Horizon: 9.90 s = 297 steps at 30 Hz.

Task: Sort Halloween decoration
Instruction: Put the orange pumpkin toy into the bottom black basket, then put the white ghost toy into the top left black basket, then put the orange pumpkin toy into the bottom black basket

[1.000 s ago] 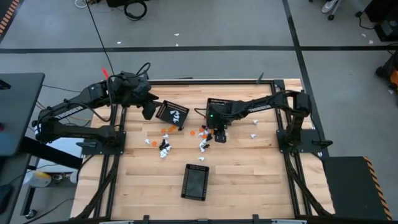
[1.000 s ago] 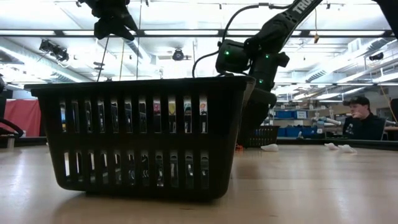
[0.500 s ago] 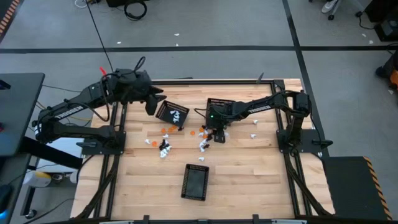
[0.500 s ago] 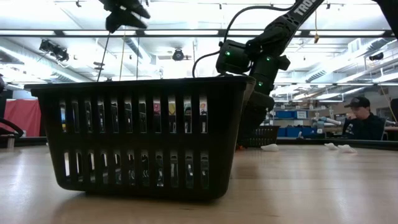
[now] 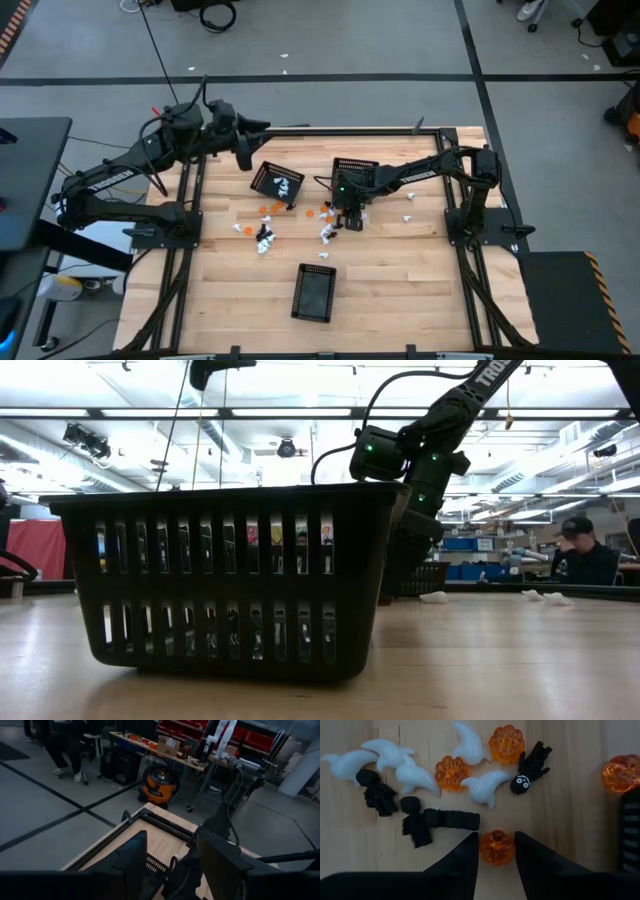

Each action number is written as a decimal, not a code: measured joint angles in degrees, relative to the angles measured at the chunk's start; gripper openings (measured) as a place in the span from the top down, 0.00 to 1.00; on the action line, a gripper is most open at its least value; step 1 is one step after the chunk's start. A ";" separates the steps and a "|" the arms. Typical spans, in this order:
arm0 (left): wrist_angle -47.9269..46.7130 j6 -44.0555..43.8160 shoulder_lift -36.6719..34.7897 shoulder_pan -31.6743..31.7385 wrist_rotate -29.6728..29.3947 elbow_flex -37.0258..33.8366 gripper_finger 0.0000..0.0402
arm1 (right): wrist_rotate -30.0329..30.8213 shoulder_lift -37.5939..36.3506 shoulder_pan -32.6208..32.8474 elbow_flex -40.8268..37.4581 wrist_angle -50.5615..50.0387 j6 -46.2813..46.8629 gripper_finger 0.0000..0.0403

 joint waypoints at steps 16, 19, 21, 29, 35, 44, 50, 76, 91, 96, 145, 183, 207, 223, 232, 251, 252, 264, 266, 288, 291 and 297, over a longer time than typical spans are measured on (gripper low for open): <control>-12.01 -5.62 0.23 -0.10 2.03 0.00 0.55 | -2.85 0.08 0.02 6.54 -8.02 1.89 0.73; -21.36 -3.87 1.11 -1.28 2.68 -0.09 0.55 | -4.51 0.07 0.28 9.39 -11.00 0.83 0.73; -24.87 -2.81 1.89 -2.95 2.14 -0.09 0.55 | -6.31 0.02 1.11 11.30 -12.21 0.29 0.73; -17.72 -5.86 -0.28 -13.84 -2.79 -11.03 0.55 | -7.51 -0.09 9.57 19.99 -17.94 1.99 0.73; -11.05 -7.87 -5.08 -20.59 -2.87 -22.14 0.55 | -1.14 -0.09 17.22 24.81 -15.79 12.63 0.73; -9.92 -11.46 -17.02 -26.86 -0.07 -31.92 0.55 | 8.60 0.02 26.74 25.11 -9.97 36.24 0.73; -10.35 -14.14 -20.92 -28.09 -0.04 -32.83 0.55 | 11.22 1.65 30.21 25.12 -7.03 45.49 0.73; -12.17 -16.37 -21.10 -28.09 1.38 -32.85 0.55 | 9.47 21.68 33.59 38.38 -14.35 50.27 0.73; -14.29 -14.62 -21.09 -28.06 0.73 -32.79 0.55 | 4.91 21.68 31.30 38.38 -14.63 49.98 0.61; -16.79 -15.54 -21.11 -28.06 0.53 -32.79 0.55 | -0.61 19.80 29.91 38.32 -15.52 51.96 0.60; -33.46 -13.86 9.64 -19.69 -1.50 -29.59 0.57 | 23.79 -25.25 10.91 18.26 -27.60 27.10 0.60; -9.41 -8.26 24.19 -20.81 -9.90 -28.52 0.57 | 12.97 -25.81 0.44 12.52 -19.07 15.83 0.60; -4.94 -9.93 30.16 -20.81 -9.63 -28.39 0.75 | 11.94 -25.79 0.10 12.55 -17.66 15.36 0.60; -6.88 -10.58 30.19 -18.12 2.01 -25.35 0.87 | 11.94 -27.64 -2.38 12.55 -16.82 15.19 0.60; -7.28 -11.26 23.46 -13.66 10.96 -25.25 0.87 | 11.96 -31.51 -4.85 12.55 -16.81 15.38 0.60; 4.81 -12.69 19.91 5.30 7.77 -25.11 0.87 | 11.96 -31.67 -5.16 12.57 -14.88 14.48 0.60; 4.76 -12.55 20.90 5.77 7.80 -25.11 0.87 | 11.96 -31.67 -5.16 12.57 -14.87 14.50 0.60; 4.32 -11.86 29.92 7.15 3.83 -25.11 0.87 | 11.96 -31.67 -5.16 12.57 -14.86 16.02 0.60; 4.47 -11.39 30.82 7.15 3.34 -25.11 0.87 | 11.96 -31.67 -5.16 12.57 -14.84 16.04 0.60; 3.83 -11.83 30.82 7.04 3.19 -25.11 0.63 | 11.49 -31.67 -5.16 12.57 -15.25 16.63 0.60; 4.20 -12.43 28.72 6.71 3.45 -25.11 0.62 | 10.46 -31.67 -5.16 12.57 -15.83 15.52 0.60; 6.47 -10.87 22.96 5.50 3.48 -25.11 0.62 | 8.29 -29.90 -4.96 12.57 -15.63 14.02 0.60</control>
